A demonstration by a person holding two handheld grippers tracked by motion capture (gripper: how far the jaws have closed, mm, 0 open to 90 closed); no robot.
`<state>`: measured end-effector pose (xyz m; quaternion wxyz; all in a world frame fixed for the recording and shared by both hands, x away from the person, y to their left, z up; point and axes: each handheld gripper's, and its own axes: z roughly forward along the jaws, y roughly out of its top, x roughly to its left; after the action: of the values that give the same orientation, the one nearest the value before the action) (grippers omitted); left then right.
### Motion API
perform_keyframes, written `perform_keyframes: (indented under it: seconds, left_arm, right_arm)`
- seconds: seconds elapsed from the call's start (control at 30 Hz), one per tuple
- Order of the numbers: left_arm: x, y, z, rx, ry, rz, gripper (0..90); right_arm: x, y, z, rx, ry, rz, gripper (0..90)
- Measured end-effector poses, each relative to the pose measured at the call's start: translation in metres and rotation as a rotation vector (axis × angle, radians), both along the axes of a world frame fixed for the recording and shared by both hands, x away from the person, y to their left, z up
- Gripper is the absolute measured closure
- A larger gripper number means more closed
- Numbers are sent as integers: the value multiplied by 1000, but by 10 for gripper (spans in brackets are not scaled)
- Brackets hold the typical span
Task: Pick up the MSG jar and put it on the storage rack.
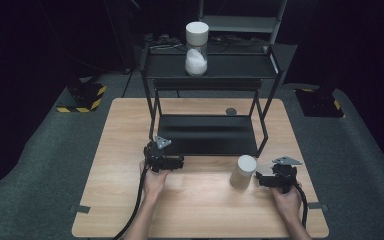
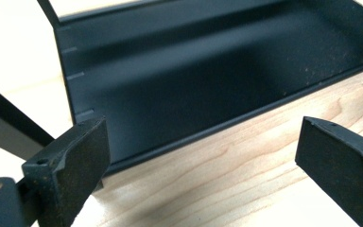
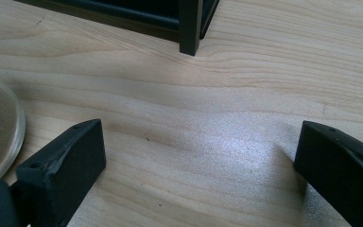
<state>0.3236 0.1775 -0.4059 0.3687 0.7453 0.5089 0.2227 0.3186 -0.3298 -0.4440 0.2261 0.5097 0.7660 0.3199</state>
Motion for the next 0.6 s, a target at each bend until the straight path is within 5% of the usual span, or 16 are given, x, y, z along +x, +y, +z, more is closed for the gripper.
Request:
perform_keyframes:
  seconds: [0.6]
  left_arm:
    - [0,-4,-26,4,48,18,54]
  right_arm:
    - [0,0,0,0,0,-1,21]
